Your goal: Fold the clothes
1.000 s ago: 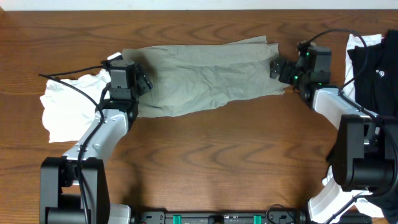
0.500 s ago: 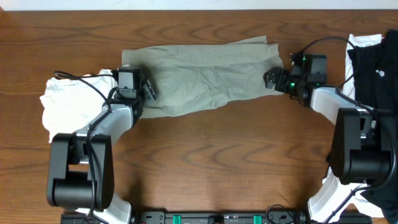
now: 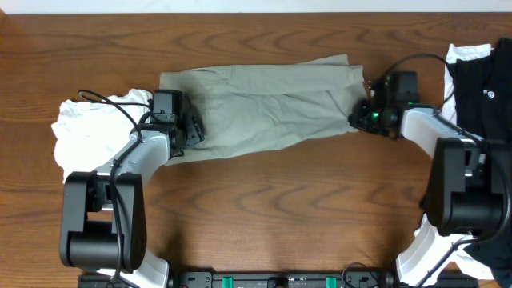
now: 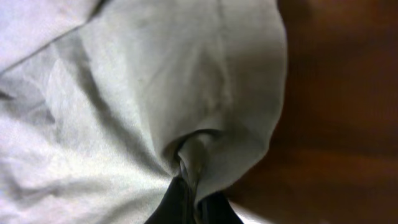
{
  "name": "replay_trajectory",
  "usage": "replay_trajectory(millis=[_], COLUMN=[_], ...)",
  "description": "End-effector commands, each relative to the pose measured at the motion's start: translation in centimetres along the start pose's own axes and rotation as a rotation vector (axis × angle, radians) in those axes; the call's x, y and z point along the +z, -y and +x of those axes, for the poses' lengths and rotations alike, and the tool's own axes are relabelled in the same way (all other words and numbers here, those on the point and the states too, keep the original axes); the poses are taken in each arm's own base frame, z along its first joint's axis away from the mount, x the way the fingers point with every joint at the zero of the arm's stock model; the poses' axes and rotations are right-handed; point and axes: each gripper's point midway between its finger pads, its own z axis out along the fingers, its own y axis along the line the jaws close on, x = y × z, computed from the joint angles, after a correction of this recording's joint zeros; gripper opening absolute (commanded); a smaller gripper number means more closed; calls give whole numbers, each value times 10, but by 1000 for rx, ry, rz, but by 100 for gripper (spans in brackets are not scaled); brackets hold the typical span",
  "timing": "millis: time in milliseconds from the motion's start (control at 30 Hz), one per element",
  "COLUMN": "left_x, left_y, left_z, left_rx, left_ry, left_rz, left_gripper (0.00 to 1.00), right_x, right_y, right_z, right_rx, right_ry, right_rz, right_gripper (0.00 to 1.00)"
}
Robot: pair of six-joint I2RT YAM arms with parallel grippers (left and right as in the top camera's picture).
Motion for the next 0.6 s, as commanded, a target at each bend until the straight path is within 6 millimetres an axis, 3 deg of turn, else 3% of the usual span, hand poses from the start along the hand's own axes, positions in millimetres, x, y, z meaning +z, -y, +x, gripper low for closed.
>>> replay_trajectory(millis=[0,133,267,467,567], left_x=[5,-6,-16,-19,-19], left_y=[7,4,-8,-12,-11], left_z=[44,84,107,115,114], left_rx=[-14,-36,-43,19,53], left_ry=[-185,-368,-469,-501,-498], left_rz=[82,86,38,36,46], left_gripper=[73,73,73,73,73], right_x=[0,-18,-36,-53,-56], right_y=[77,114,142,165,169], right_z=[31,46,64,81,83], right_rx=[169,297,410,496,488], right_ry=[-88,-147,-202,-249,-256], right_rz=[198,245,286,304,297], right_gripper=[1,1,1,2,12])
